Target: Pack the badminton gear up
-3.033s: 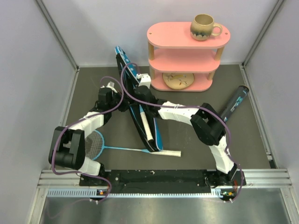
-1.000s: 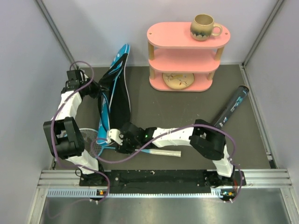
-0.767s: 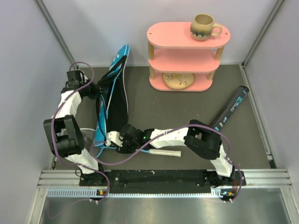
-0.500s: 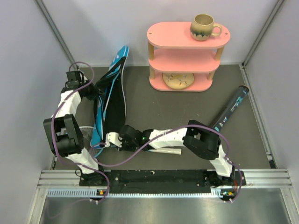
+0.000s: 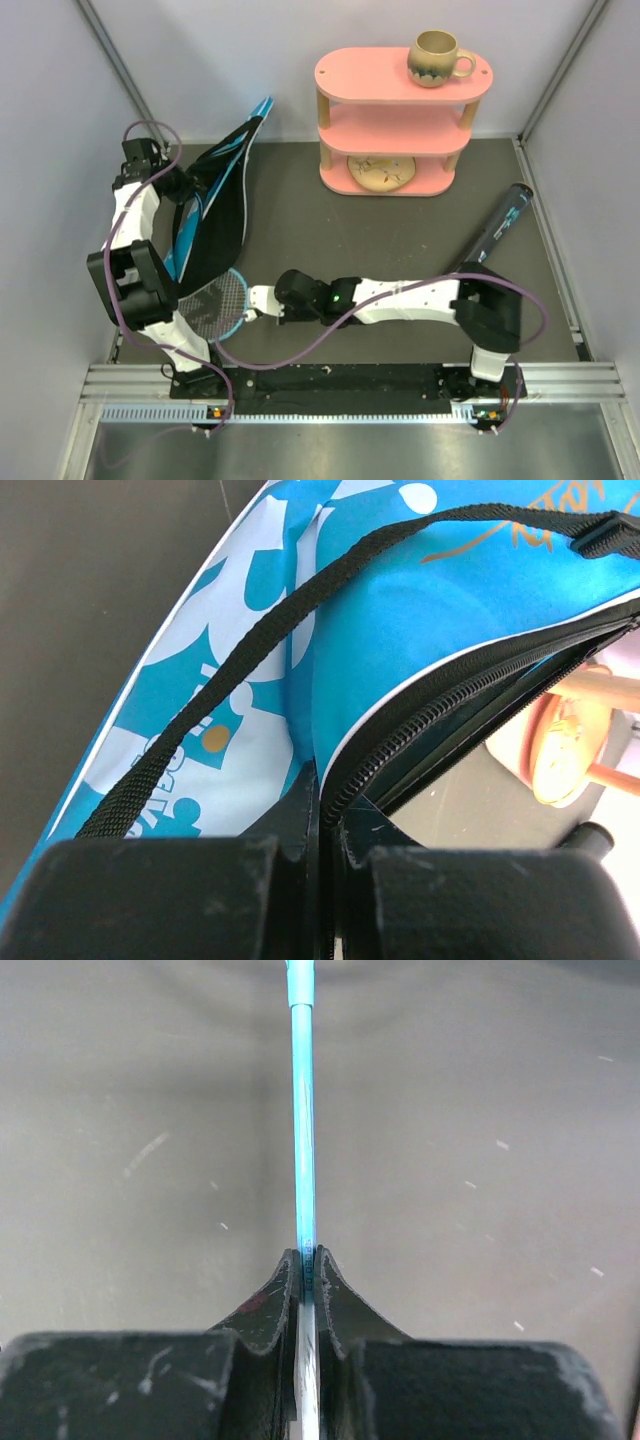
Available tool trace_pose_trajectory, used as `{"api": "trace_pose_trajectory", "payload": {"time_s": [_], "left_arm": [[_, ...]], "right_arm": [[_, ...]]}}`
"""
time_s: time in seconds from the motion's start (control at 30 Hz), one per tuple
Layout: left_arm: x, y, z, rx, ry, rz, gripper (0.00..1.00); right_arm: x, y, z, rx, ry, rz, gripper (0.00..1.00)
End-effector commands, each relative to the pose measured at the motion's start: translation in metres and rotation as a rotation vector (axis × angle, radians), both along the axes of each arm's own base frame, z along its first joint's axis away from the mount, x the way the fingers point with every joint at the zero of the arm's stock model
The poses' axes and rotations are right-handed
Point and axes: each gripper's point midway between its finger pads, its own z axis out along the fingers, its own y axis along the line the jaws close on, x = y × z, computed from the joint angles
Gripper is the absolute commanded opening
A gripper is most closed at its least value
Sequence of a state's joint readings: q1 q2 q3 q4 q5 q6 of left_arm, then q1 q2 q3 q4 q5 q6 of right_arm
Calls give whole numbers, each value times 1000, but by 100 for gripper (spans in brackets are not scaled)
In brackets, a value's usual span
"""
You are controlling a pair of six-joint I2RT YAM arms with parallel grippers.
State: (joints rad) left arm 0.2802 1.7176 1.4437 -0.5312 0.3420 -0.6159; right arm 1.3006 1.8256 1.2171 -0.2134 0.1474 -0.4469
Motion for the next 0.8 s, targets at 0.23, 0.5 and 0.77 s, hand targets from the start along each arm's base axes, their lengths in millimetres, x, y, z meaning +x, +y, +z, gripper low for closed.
{"api": "trace_pose_trajectory", "payload": {"time_s": [0.23,0.5,0.77], "left_arm": [[47,16,82,-18,-319,22,0],[46,31,81,-34,-323,64,0],[26,11,70,-147,-316,58,0]], "right_arm": [[25,-101,80,71,-151,-293,0],[50,-144,84,202,-78,-527,0],[90,-82,37,331,182,-772,0]]}}
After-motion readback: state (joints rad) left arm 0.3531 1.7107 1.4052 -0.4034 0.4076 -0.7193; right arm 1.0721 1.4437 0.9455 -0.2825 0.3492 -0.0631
